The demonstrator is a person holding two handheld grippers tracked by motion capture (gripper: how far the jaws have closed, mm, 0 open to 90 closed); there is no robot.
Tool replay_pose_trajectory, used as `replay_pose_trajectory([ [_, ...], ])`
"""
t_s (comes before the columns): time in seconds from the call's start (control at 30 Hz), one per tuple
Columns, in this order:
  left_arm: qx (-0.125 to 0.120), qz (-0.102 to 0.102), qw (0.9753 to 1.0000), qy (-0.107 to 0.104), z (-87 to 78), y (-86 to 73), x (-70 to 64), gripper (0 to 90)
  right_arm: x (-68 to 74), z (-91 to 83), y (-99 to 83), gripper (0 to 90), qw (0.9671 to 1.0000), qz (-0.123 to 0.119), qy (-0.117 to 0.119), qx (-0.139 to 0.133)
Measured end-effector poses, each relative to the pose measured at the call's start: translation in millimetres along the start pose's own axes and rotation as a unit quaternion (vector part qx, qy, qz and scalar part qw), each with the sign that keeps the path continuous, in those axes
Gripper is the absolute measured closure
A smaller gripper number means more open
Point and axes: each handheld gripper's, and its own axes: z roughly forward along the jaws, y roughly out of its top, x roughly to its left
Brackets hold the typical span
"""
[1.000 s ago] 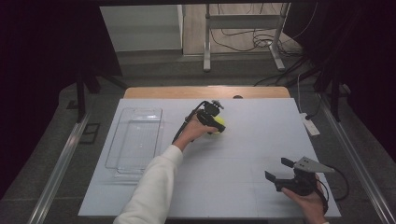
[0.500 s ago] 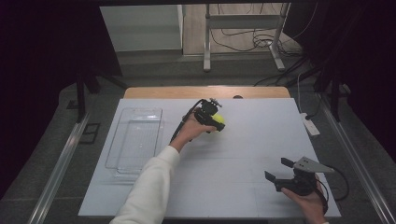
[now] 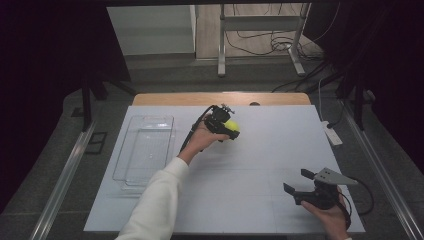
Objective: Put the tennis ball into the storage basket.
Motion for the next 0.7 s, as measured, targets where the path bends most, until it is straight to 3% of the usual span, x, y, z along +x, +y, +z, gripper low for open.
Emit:
replay_pose_trajectory([
  [0.7, -0.035, 0.012, 0.9993, -0.001, -17.6, 0.7, -9.3, 27.6, -0.5, 0.6, -0.3, 11.5, 1.0, 0.001, -0.002, 0.001],
])
